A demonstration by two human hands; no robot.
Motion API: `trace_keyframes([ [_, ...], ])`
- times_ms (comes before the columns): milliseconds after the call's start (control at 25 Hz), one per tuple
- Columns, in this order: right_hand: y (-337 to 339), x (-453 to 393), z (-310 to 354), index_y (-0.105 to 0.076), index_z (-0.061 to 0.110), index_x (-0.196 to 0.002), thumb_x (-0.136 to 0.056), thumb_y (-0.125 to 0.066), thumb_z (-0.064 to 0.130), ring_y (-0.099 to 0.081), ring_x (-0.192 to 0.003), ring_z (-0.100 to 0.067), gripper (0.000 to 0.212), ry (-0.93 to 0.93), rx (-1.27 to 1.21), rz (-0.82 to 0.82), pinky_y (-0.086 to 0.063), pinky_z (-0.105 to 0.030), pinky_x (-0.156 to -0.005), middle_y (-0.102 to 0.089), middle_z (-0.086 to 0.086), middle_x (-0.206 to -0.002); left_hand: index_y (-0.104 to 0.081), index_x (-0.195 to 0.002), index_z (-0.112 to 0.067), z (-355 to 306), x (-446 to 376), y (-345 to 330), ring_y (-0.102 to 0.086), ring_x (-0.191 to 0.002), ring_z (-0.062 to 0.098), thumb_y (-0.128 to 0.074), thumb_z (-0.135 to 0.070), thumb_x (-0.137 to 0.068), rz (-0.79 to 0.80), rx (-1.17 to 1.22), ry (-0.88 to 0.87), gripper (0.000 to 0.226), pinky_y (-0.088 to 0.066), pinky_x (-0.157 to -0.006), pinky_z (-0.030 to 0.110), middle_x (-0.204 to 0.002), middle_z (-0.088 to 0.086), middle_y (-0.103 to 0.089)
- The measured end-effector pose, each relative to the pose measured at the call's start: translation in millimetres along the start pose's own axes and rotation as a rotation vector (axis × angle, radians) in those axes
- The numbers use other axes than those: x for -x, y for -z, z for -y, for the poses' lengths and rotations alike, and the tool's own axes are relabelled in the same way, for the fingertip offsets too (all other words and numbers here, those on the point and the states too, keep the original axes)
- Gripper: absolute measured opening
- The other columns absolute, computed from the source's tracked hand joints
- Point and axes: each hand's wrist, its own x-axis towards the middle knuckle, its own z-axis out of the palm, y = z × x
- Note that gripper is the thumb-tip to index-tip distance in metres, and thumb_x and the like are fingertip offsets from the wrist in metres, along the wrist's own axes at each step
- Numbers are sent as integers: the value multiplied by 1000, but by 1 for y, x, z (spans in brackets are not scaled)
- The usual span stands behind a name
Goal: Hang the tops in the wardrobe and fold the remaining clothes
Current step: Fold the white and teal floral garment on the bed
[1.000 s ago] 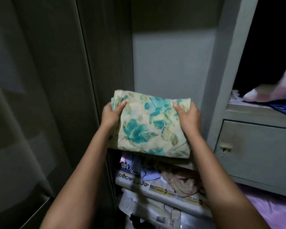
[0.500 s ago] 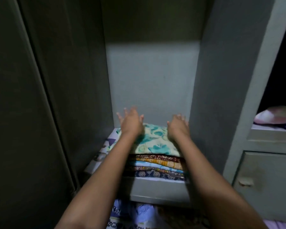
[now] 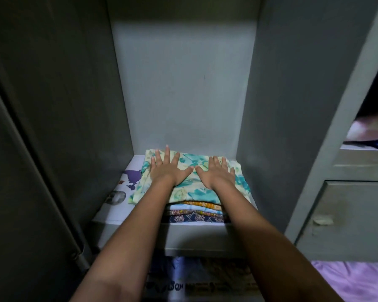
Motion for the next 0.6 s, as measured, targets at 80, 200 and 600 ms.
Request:
trace_keyframes([
  [80,1,4,-3,5,20,-153,-89,-15,74,11,-147,-21,86,-54,-29,8,-2,-49,-118,12,6,-159,11,-151,-29,4,2,-1,22,-144,33,-27,-92,-69,27,70,93,110,8,-117,46,-155,4,28],
  [200,12,11,-9,5,14,-153,-83,-16,81,1,-148,-24,99,-146,-46,35,-4,-51,-118,6,-1,-161,16,-150,-20,6,6,10,17,-145,35,-33,-95,-61,67,155,161,126,2,-118,47,-156,10,24],
  [600,104,84,-27,-21,11,-151,-95,-25,63,-22,-143,-29,77,94,-821,80,-22,-43,-113,-17,-11,-158,-19,-152,-18,16,79,94,-14,-146,22,-28,-67,-92,-112,1154,3,78,-11,-118,42,-159,2,-13],
])
